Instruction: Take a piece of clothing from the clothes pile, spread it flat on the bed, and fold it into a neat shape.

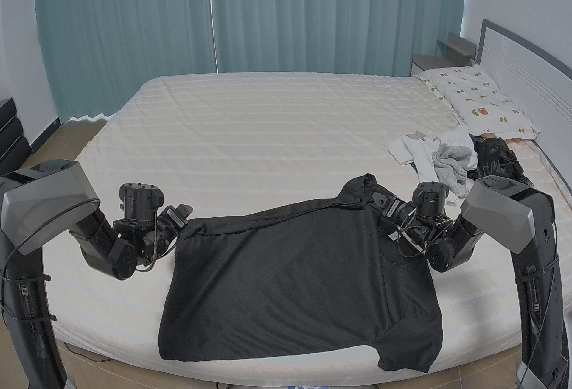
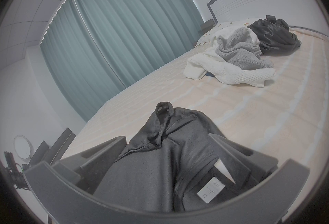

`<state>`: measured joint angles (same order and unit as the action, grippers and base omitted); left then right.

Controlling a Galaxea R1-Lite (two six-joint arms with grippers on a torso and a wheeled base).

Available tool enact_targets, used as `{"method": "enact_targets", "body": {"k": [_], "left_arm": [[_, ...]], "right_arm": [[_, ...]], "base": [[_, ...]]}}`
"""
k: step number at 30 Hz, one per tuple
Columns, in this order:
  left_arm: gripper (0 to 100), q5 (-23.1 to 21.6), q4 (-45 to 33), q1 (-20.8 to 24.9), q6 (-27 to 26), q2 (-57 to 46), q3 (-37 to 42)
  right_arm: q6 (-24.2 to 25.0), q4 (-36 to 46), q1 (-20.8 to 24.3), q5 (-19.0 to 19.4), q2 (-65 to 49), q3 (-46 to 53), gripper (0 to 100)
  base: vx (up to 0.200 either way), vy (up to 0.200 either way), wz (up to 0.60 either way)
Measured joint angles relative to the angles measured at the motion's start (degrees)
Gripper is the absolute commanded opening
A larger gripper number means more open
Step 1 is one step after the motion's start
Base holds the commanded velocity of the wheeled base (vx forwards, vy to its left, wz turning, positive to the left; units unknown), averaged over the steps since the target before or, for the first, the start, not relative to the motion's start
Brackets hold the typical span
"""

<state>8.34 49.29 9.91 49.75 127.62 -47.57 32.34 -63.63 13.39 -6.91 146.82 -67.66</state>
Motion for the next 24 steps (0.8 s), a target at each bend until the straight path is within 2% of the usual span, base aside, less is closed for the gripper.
{"method": "enact_targets", "body": {"k": [4,10,19,24], "left_arm": [[100,0.15,-6.86,-0.49,-0.67,3.44,-8.55],[100,0.26,-10.80,-0.66,-1.12,9.06,-16.46],[100,0.22,-11.47,-0.52,-1.17,13.29,-20.29],[100,0.24,-12.37,-0.35,-1.22,14.87,-22.80]], "right_arm": [[0.04,-0.46,-0.30,-0.01,-0.96,1.45,100],[0.09,-0.93,-0.46,-0.01,-1.76,2.96,100],[0.37,-0.99,-0.63,-0.11,-2.08,3.66,100],[2.30,-0.93,-0.68,-0.12,-2.12,3.68,100]], "base": [[0.000,0.000,0.00],[0.000,0.000,0.00],[0.000,0.000,0.00],[0.000,0.000,0.00]]}}
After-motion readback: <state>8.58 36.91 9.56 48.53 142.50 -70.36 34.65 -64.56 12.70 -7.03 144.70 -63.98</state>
